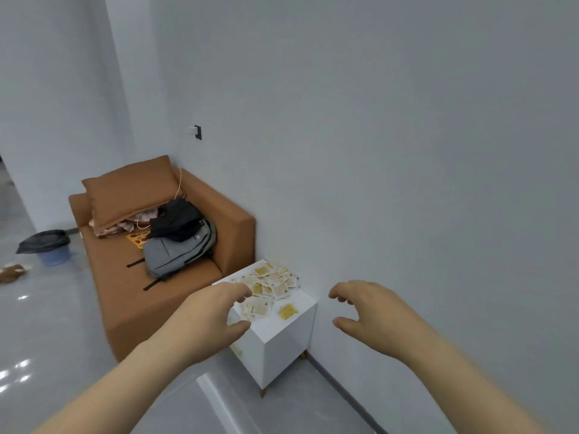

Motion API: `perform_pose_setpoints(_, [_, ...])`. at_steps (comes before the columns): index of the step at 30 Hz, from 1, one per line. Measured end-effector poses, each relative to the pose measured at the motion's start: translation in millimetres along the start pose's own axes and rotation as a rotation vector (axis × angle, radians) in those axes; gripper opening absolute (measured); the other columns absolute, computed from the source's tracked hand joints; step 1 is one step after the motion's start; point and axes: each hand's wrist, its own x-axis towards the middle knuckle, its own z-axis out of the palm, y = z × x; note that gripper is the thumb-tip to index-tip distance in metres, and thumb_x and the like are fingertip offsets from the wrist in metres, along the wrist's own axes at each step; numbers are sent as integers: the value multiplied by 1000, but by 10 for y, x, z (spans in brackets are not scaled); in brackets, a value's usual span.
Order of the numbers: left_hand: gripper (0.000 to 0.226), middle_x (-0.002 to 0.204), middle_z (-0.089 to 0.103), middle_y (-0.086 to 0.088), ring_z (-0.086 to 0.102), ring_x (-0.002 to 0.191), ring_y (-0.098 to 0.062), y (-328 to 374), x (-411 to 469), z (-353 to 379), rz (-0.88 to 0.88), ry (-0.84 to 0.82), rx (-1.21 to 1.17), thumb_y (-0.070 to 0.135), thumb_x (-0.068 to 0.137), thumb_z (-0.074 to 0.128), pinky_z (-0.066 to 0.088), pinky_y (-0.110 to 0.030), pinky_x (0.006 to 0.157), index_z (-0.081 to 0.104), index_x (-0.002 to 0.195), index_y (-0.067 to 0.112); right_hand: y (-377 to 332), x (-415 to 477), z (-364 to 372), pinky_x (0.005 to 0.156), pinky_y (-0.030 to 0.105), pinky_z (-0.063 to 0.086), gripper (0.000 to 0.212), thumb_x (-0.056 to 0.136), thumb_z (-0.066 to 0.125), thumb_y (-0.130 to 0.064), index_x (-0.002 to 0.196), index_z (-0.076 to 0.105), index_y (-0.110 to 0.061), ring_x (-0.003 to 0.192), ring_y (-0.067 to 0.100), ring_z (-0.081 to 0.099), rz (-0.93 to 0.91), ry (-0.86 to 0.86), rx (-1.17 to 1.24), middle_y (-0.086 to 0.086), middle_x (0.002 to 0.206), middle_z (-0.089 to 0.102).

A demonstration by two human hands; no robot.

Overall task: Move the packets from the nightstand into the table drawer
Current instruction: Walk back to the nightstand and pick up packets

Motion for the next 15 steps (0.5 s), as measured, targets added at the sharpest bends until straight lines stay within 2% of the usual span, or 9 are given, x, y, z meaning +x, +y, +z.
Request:
perform_pose_setpoints(8, [44,114,54,25,51,102,5,-841,925,264,-45,-50,9,45,83,61,41,-13,83,49,125,39,176,1210,413,93,21,41,40,91,53,-38,130,47,-32,113,6,50,-2,-72,25,-13,124,54])
perform_pose_setpoints(15, [46,117,55,22,52,105,3,-1812,1819,474,-49,-147,-35,42,84,62,39,-12,82,49,127,36,110,2324,923,93,19,40,40,90,54,-37,129,48,-33,114,4,49,109,-159,95,-14,125,54])
